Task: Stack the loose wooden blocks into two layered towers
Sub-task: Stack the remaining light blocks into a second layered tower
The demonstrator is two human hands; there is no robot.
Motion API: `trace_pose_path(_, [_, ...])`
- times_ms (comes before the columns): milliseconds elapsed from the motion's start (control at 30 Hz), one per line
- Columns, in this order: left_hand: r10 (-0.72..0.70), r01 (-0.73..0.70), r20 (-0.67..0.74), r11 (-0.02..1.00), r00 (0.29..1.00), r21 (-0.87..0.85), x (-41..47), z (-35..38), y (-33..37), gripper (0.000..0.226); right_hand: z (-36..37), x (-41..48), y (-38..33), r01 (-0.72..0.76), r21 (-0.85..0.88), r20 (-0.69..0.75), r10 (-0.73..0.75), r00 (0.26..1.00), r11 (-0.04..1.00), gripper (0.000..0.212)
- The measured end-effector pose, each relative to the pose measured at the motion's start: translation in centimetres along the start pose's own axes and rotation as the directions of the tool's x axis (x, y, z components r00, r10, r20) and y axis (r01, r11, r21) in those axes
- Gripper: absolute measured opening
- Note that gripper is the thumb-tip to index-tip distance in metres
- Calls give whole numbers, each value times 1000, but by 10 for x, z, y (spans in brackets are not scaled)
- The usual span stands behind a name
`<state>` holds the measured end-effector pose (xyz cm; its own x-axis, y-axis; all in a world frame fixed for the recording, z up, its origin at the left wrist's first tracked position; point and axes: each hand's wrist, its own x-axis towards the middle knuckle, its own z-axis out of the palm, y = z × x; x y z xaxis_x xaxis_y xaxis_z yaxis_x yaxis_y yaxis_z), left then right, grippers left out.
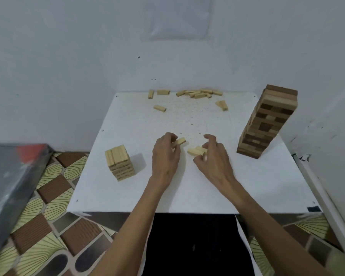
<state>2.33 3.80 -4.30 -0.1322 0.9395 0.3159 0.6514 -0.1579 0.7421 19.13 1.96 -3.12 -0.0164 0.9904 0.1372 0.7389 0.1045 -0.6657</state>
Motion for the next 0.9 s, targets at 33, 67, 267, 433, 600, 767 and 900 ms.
trace_pose_path(33, [-5,5,6,1000,1000,3,-9,-3,-3,14,2,-13,0,23,12,31,-23,999,1000,66])
trace_pose_path(67, [-13,12,21,1000,1000,9,-18,-5,-7,15,5,-26,0,44,28,63,-46,997,999,67])
trace_pose_path(267, [-5,6,142,1000,990,-11,-34,-12,-11,33,7,-45,5,103,79,83,-109,991,992,73])
trace_pose_path(433, [-67,15,215,972,974,235,-41,-24,-2,77,0,-31,15,77,-159,134,-56,989,984,74])
trace_pose_path(600, [-55,-126,393,898,918,421,-32,-26,-4,70,-6,-20,14,115,-101,234,-89,968,988,54])
trace_pose_path(767, [17,-190,513,939,858,287,-20,-24,0,53,-9,-11,7,154,-69,315,-125,941,986,63])
trace_pose_path(900, [-6,-188,593,946,805,264,-7,-28,3,53,-14,-4,1,187,-110,386,-132,913,976,65])
